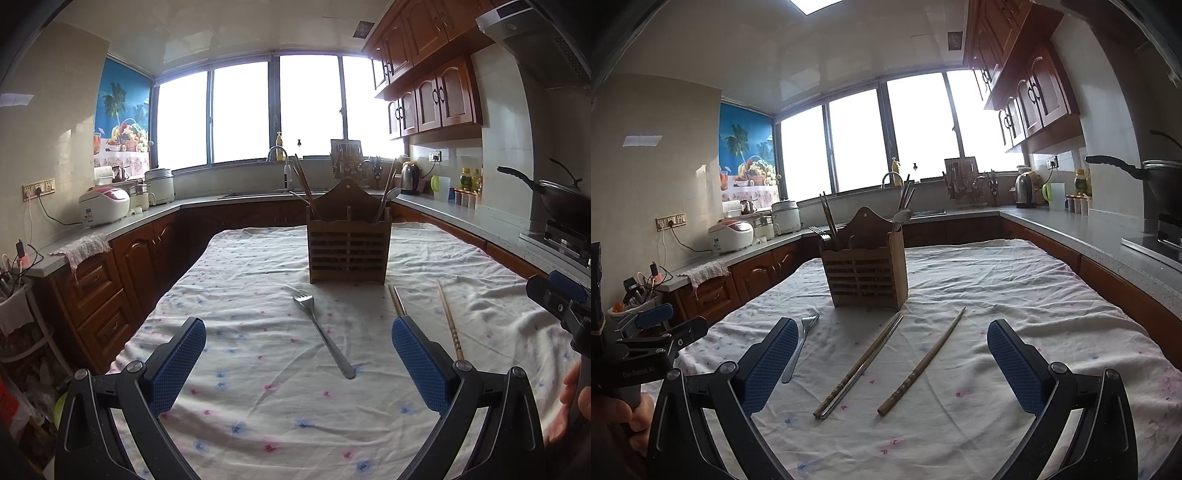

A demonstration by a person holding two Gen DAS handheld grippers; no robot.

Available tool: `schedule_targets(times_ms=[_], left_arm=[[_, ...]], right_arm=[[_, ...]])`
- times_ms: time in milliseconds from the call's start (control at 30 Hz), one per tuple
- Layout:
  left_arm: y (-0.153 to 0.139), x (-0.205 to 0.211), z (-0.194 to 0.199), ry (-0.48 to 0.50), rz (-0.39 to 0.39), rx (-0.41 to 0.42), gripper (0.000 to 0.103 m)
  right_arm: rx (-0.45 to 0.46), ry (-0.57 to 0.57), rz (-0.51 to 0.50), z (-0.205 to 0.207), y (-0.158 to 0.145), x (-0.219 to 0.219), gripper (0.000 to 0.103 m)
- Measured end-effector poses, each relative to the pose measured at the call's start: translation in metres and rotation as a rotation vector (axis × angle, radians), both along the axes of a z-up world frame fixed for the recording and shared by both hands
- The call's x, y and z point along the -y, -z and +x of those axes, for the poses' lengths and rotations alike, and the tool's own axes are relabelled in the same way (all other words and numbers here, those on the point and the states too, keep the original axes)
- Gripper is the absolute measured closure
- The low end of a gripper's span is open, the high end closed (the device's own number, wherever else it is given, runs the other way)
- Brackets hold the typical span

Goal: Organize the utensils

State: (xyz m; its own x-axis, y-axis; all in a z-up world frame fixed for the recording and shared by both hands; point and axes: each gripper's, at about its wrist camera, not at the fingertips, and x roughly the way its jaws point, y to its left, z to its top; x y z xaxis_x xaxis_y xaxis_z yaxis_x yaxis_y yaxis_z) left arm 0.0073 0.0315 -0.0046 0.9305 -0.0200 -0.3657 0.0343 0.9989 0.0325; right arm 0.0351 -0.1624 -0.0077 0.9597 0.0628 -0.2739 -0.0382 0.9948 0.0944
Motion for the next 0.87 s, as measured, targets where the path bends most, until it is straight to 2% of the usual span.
schedule_targets(times_ms=[867], left_arm=[[-0.001,0.006,0.01,0.022,-0.008,-0.024,0.001]], right_arm=[[-0.025,0.01,0.01,0.009,-0.001,-0.002,0.0]])
